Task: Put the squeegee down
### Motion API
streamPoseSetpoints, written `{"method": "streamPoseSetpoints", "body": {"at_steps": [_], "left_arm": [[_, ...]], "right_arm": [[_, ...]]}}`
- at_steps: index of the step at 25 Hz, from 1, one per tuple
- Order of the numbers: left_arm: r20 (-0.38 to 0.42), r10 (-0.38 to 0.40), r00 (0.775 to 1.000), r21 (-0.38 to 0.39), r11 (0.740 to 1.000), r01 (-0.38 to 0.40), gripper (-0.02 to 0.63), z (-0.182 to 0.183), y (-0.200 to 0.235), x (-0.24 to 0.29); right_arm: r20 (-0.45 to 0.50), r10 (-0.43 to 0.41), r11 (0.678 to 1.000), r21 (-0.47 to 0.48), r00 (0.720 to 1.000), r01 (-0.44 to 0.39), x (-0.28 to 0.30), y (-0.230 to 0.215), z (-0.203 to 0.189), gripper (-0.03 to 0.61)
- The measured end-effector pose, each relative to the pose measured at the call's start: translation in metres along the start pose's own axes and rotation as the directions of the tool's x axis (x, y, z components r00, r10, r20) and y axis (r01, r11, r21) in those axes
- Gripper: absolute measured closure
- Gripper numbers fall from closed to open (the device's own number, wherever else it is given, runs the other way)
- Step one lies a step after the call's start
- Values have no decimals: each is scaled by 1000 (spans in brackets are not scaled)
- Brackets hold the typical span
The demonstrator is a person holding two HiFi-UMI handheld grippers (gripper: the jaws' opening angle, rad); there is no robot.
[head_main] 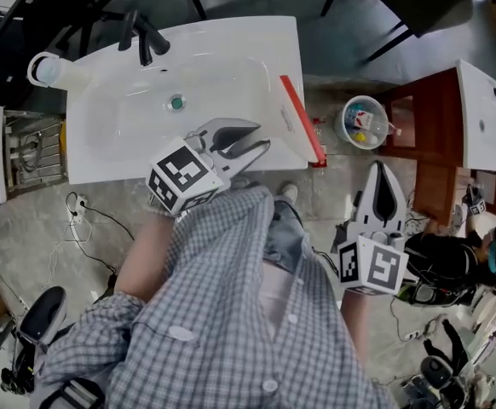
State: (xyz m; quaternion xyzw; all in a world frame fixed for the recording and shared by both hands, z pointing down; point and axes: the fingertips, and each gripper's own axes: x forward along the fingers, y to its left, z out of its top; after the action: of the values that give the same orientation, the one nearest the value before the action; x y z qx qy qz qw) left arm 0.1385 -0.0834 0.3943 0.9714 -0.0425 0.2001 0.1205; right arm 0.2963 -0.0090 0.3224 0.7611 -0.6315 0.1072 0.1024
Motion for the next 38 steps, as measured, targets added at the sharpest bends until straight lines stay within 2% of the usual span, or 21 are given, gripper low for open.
{"method": "streamPoseSetpoints", "body": {"at_steps": [4,9,16,21,29,35,38], "left_arm": [[-102,5,995,59,998,1,525,-22,0,11],[-213,16,977,107,994,7,525,-50,3,24],[-348,36,937,165,986,24,525,-81,5,36],[-410,64,910,197,980,20,525,-95,9,40],[-470,89,878,202,979,9,525,-111,11,47],[-533,127,836,222,975,-6,525,-125,13,47],[-544,138,828,222,975,-16,523,-127,14,47]], "right_arm": [[0,9,1000,-10,1000,-9,3,-5,1,569],[-10,8,1000,-12,1000,-8,4,-12,-3,569],[-16,1,1000,-4,1000,-1,6,-20,-4,569],[-20,3,1000,-2,1000,-3,7,-22,-5,569],[-30,19,1000,3,999,-19,11,-23,-10,569],[-35,25,1000,2,999,-25,12,-23,-11,569],[-40,29,1000,6,999,-29,11,-23,-13,569]]}}
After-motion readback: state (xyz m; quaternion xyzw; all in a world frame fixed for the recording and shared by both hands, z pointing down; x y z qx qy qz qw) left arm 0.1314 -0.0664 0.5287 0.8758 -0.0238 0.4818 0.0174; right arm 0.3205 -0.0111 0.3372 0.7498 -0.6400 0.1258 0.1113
